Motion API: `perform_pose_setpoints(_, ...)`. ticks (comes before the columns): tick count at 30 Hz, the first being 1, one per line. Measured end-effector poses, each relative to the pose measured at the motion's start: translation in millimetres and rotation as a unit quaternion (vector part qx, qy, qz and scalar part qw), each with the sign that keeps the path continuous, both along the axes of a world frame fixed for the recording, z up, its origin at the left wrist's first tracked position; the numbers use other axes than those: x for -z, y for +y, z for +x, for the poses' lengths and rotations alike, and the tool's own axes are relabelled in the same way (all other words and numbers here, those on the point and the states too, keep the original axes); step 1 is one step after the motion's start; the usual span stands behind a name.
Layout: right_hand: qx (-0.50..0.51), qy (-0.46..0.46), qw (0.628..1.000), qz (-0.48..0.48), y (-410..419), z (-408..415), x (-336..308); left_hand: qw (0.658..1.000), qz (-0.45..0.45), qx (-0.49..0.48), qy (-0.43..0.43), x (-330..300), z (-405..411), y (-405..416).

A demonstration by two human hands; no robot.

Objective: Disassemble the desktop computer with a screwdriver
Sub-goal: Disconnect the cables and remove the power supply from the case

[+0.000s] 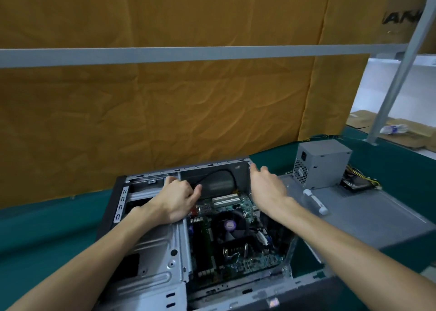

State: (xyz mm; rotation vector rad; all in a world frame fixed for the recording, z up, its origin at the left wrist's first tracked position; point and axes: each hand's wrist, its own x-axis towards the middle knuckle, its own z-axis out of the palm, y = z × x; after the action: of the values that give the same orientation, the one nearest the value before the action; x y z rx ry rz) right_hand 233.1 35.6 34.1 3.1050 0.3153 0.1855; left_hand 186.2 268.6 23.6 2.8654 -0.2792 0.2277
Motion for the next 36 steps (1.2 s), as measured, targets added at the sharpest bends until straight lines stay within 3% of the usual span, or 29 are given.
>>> perform_pose_setpoints(4, 0.052, 0.019, 0.998, -0.016, -6.8, -20.8, 1.5, 0.999, -0.044, 0.031, 0.002, -6.5, 5.6, 1.5)
perform_pose_setpoints(7, 0.069, 0.024, 0.996, -0.059, -0.7, -14.7, -14.9, 0.998, -0.062, 0.001, 0.003, -5.5, -1.7, -2.5)
perform_pose_setpoints(10, -0.012, -0.039, 0.998, -0.044, 21.6, 17.2, -26.6, 0.995, -0.028, -0.091, 0.025, 1.0, -13.2, -7.0)
perform_pose_setpoints(13, -0.124, 0.031, 0.992, -0.006, 41.4, 36.4, -19.2, 0.984, -0.035, -0.149, 0.093, -3.4, -16.6, -6.9)
perform_pose_setpoints(18, -0.129, -0.005, 0.992, -0.016, 29.9, 38.4, 0.2, 0.978, -0.060, -0.184, 0.081, -4.2, -11.3, -11.7)
perform_pose_setpoints(24, -0.025, -0.036, 0.998, -0.042, 2.6, 8.3, 8.7, 0.995, -0.004, -0.081, 0.063, -6.2, 8.4, -14.5)
perform_pose_setpoints(28, 0.004, -0.069, 0.996, -0.059, -10.5, 0.3, 12.6, 0.981, 0.166, 0.007, -0.095, 2.1, 7.2, -30.3)
perform_pose_setpoints(30, -0.020, -0.054, 0.997, -0.050, -12.0, 6.4, 11.2, 0.976, 0.145, 0.066, -0.148, 9.5, 2.1, -42.6)
perform_pose_setpoints(33, -0.049, -0.022, 0.998, -0.030, -11.2, 18.0, 6.3, 0.998, 0.022, 0.041, -0.040, 19.8, -2.5, -63.0)
perform_pose_setpoints(36, -0.061, -0.019, 0.998, -0.024, -8.1, 26.7, 2.8, 0.991, -0.004, -0.064, 0.116, 28.5, 9.7, -68.2)
